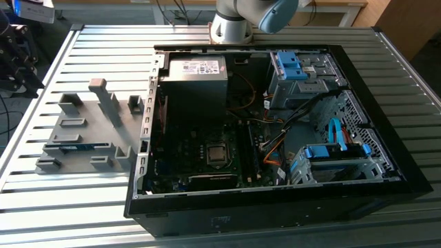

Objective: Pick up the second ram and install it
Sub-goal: 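Pick up the second ram and move it above second insertion slot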

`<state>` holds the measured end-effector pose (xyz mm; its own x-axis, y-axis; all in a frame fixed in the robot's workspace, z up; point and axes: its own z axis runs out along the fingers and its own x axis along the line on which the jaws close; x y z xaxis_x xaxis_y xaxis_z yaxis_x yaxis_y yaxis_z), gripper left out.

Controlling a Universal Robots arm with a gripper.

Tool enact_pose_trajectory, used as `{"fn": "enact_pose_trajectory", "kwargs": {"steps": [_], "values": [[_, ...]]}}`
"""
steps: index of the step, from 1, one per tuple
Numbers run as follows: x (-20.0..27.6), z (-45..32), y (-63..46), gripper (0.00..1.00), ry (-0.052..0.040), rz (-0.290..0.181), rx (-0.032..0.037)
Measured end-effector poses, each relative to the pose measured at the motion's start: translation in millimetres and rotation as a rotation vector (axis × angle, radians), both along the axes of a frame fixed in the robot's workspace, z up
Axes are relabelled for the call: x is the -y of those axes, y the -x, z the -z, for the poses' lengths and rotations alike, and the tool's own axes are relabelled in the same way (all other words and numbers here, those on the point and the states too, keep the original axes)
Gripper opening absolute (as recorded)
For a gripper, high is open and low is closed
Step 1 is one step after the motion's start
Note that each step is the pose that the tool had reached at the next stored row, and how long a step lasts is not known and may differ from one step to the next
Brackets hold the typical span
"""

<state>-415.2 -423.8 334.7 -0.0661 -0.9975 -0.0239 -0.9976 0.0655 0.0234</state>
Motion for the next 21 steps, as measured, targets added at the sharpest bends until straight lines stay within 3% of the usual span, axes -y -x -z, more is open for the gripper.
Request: {"fn": "enact_pose_trajectory", "kwargs": {"steps": [7,14,21], "values": [[1.2,7.7,0.1,0.31,0.0005,0.031,0.0006],[1.5,8.4,0.1,0.31,0.0008,0.032,0.0007],[4.8,10.5,0.1,0.31,0.0008,0.032,0.0006]]}}
